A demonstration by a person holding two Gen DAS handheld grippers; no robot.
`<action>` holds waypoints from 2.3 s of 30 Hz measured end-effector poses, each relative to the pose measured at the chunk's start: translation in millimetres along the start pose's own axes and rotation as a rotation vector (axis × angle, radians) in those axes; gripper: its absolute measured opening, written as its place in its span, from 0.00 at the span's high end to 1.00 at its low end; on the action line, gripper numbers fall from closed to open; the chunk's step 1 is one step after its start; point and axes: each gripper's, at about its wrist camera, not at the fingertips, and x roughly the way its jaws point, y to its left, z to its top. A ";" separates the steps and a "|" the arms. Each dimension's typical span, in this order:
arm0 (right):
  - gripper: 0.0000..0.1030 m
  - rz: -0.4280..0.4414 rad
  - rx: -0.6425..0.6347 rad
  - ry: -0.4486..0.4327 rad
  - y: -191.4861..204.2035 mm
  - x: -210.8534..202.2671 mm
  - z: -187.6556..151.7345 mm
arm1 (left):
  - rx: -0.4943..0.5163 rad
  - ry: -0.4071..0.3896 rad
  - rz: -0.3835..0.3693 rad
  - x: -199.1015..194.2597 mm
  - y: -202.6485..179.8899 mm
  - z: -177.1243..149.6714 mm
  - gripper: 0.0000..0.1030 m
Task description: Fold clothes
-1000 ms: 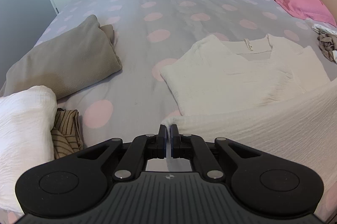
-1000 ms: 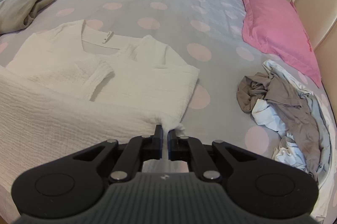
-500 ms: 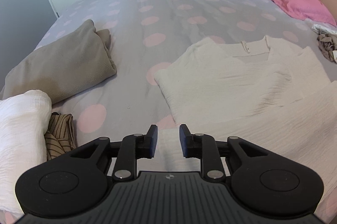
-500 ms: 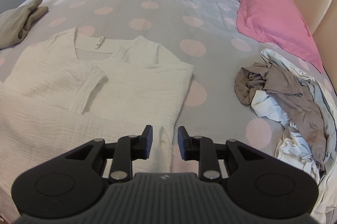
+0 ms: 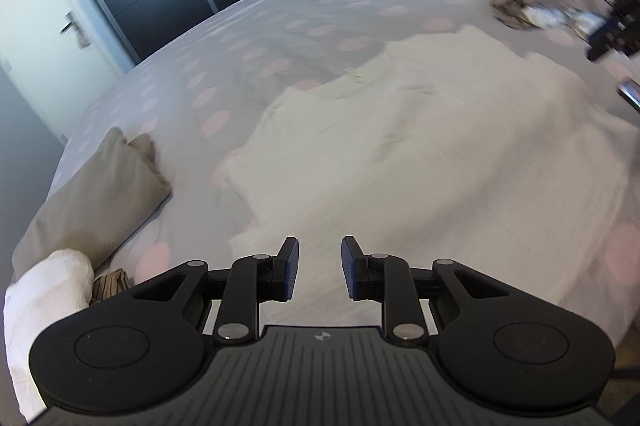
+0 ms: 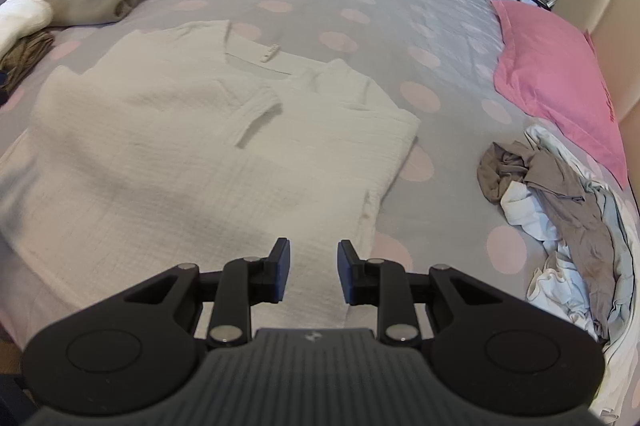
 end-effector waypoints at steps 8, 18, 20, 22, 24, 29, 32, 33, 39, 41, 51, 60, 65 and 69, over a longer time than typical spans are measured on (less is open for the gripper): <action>0.71 0.018 -0.313 0.045 65.1 -3.3 -41.9 | 0.227 0.057 -0.016 -10.2 -56.1 -33.1 0.79; 0.62 0.032 -0.620 0.067 112.6 -9.0 -82.3 | 0.500 0.079 -0.080 -15.2 -101.6 -67.8 0.70; 0.55 0.033 -0.653 0.056 117.8 -8.4 -86.3 | 0.541 0.096 -0.084 -9.4 -105.1 -75.7 0.70; 0.54 0.035 -0.681 0.051 122.8 -6.1 -89.1 | 0.588 0.118 -0.084 -3.3 -109.0 -84.1 0.66; 0.53 0.043 -0.723 0.069 128.4 0.6 -90.0 | 0.665 0.145 -0.068 2.1 -113.6 -92.9 0.65; 0.53 0.046 -0.879 0.133 139.9 17.5 -98.5 | 0.823 0.141 -0.016 8.7 -123.2 -117.0 0.64; 0.50 0.026 -0.967 0.133 140.6 20.7 -108.0 | 0.891 0.119 0.035 16.9 -128.0 -127.9 0.64; 0.47 0.013 -0.983 0.124 139.5 22.6 -111.1 | 0.926 0.112 0.067 20.8 -129.0 -131.2 0.64; 0.45 -0.064 -1.077 0.070 133.2 33.7 -130.1 | 1.030 0.120 0.128 42.0 -130.9 -139.1 0.64; 0.44 -0.091 -1.109 0.051 131.1 37.4 -136.5 | 1.059 0.110 0.130 45.9 -133.7 -138.5 0.64; 0.82 -0.119 -1.150 0.057 123.5 48.7 -142.8 | 1.028 0.099 0.176 55.8 -133.5 -130.6 0.97; 0.94 -0.230 -0.906 0.026 100.8 19.0 -97.8 | 0.709 0.110 0.156 29.7 -101.3 -73.7 0.99; 0.95 -0.335 -0.651 -0.085 81.0 -31.3 -41.4 | 0.330 0.012 0.149 -19.3 -59.6 -6.2 0.99; 0.95 -0.283 -0.494 -0.205 72.9 -94.3 -16.4 | 0.169 -0.129 0.116 -82.0 -46.4 29.3 0.99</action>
